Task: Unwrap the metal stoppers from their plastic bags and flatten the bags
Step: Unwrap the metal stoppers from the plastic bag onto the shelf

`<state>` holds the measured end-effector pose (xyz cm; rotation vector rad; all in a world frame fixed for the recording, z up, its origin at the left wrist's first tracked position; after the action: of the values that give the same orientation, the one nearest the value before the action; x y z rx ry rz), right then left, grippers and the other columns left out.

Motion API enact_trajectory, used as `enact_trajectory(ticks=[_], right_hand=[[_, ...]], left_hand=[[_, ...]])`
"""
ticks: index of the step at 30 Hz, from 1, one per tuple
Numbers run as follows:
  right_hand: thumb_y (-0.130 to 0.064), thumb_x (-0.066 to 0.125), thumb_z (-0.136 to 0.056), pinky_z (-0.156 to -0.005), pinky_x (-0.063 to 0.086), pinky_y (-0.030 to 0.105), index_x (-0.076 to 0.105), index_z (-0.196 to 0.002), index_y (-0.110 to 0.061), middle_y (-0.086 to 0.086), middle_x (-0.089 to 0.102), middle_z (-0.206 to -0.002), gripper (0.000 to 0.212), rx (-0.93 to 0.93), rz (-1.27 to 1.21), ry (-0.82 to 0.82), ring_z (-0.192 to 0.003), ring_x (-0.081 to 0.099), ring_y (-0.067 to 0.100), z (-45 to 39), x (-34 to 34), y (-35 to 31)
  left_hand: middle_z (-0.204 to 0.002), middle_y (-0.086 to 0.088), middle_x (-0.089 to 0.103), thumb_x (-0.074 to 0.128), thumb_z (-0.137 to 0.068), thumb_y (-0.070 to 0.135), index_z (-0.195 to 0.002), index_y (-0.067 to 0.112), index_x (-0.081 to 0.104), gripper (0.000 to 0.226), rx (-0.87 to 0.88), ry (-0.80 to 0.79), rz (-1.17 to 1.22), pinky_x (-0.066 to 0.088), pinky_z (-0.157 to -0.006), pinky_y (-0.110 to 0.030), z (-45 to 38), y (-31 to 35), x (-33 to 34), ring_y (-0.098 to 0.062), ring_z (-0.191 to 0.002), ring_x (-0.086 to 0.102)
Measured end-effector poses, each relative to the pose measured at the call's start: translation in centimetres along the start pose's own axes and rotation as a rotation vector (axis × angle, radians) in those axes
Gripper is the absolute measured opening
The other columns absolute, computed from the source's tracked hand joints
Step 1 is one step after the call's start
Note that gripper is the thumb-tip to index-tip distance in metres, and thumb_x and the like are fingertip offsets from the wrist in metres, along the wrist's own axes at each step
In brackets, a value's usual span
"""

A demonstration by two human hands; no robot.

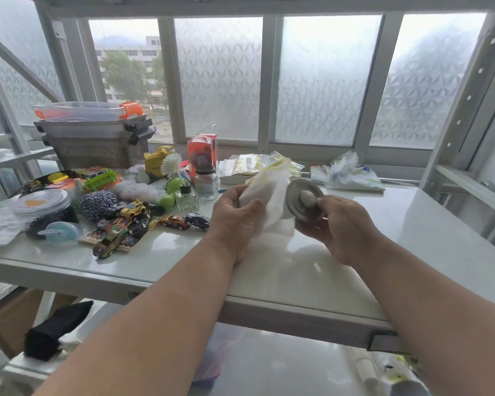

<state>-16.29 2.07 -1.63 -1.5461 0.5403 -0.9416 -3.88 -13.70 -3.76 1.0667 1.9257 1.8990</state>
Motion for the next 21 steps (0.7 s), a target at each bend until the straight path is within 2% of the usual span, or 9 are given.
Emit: enact_trajectory(ticks=[2, 5, 7, 9, 11, 13, 14, 17, 21], right_hand=[[-0.011, 0.056, -0.101, -0.070, 0.062, 0.041, 0.069, -0.095, -0.009, 0.013, 0.072, -0.086, 0.015, -0.006, 0.117, 0.128, -0.074, 0.070, 0.029, -1.0, -0.9, -0.3], [-0.019, 0.059, -0.101, -0.054, 0.054, 0.030, 0.070, -0.088, -0.018, 0.011, 0.069, -0.086, 0.017, -0.050, 0.257, 0.293, -0.058, 0.061, 0.020, -3.0, -1.9, -0.8], [-0.020, 0.058, -0.102, -0.054, 0.059, 0.030, 0.068, -0.087, -0.017, 0.008, 0.070, -0.082, 0.018, -0.070, 0.258, 0.368, -0.045, 0.063, 0.017, -3.9, -2.3, -1.2], [-0.020, 0.056, -0.102, -0.060, 0.063, 0.033, 0.069, -0.089, -0.017, 0.005, 0.074, -0.079, 0.019, -0.055, 0.290, 0.419, -0.041, 0.069, 0.015, -4.5, -2.7, -1.5], [-0.020, 0.052, -0.099, -0.059, 0.060, 0.028, 0.071, -0.093, -0.019, 0.002, 0.078, -0.080, 0.019, -0.037, 0.464, 0.429, -0.052, 0.077, 0.018, -4.9, -3.1, -1.6], [-0.018, 0.056, -0.092, -0.072, 0.057, 0.026, 0.075, -0.098, -0.016, 0.004, 0.079, -0.091, 0.020, -0.061, 0.742, 0.410, -0.082, 0.080, 0.024, -5.1, -3.4, -1.6], [-0.017, 0.058, -0.091, -0.079, 0.051, 0.025, 0.076, -0.098, -0.013, 0.005, 0.076, -0.094, 0.020, -0.081, 0.832, 0.420, -0.092, 0.074, 0.026, -5.0, -3.5, -1.5], [-0.014, 0.066, -0.090, -0.081, 0.043, 0.023, 0.081, -0.097, -0.012, 0.008, 0.077, -0.099, 0.017, -0.108, 0.958, 0.425, -0.105, 0.068, 0.028, -5.0, -3.6, -1.2], [-0.011, 0.065, -0.090, -0.079, 0.044, 0.024, 0.083, -0.096, -0.012, 0.009, 0.080, -0.103, 0.019, -0.090, 0.989, 0.427, -0.108, 0.070, 0.029, -4.4, -3.3, -1.4]], left_hand=[[-0.122, -0.026, 0.079, 0.078, -0.075, 0.012, -0.120, 0.022, 0.077, 0.046, 0.014, 0.001, -0.027, 0.067, -0.082, -0.059, 0.1, -0.1, 0.0, -0.033, -0.087, 0.075], [-0.124, -0.026, 0.078, 0.077, -0.081, 0.002, -0.113, 0.024, 0.077, 0.039, 0.027, -0.012, -0.042, 0.066, -0.086, -0.064, 0.1, -0.2, 0.1, -0.034, -0.090, 0.074], [-0.118, -0.024, 0.079, 0.075, -0.088, -0.005, -0.111, 0.024, 0.076, 0.037, 0.026, -0.023, -0.060, 0.068, -0.076, -0.050, 0.0, -0.3, 0.2, -0.032, -0.086, 0.073], [-0.108, -0.017, 0.077, 0.074, -0.090, -0.006, -0.109, 0.025, 0.075, 0.036, 0.022, -0.029, -0.075, 0.065, -0.063, -0.036, -0.1, -0.4, 0.2, -0.030, -0.081, 0.071], [-0.105, -0.014, 0.077, 0.076, -0.085, -0.002, -0.108, 0.025, 0.075, 0.036, 0.019, -0.032, -0.068, 0.063, -0.061, -0.034, -0.2, -0.5, 0.2, -0.030, -0.080, 0.071], [-0.104, -0.013, 0.079, 0.074, -0.075, 0.006, -0.108, 0.026, 0.076, 0.039, 0.020, -0.034, -0.076, 0.063, -0.066, -0.037, -0.2, -0.6, 0.3, -0.029, -0.080, 0.072], [-0.104, -0.012, 0.079, 0.073, -0.073, 0.007, -0.109, 0.026, 0.076, 0.040, 0.026, -0.038, -0.084, 0.064, -0.070, -0.039, -0.2, -0.6, 0.3, -0.029, -0.081, 0.073], [-0.105, -0.013, 0.078, 0.074, -0.085, -0.004, -0.111, 0.024, 0.075, 0.038, 0.042, -0.038, -0.089, 0.063, -0.080, -0.046, -0.5, -0.8, 0.3, -0.030, -0.087, 0.072], [-0.107, -0.015, 0.078, 0.071, -0.092, -0.009, -0.111, 0.025, 0.076, 0.039, 0.057, -0.031, -0.112, 0.063, -0.079, -0.043, -0.8, -1.0, 0.2, -0.030, -0.087, 0.072]])
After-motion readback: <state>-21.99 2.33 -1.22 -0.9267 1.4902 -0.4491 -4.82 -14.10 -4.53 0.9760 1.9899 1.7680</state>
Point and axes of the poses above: each hand's wrist, its own z-axis away from the middle knuckle, its own x-axis out of the palm, y = z × x, the point moved 3 cm from there along -z, towards the middle knuckle
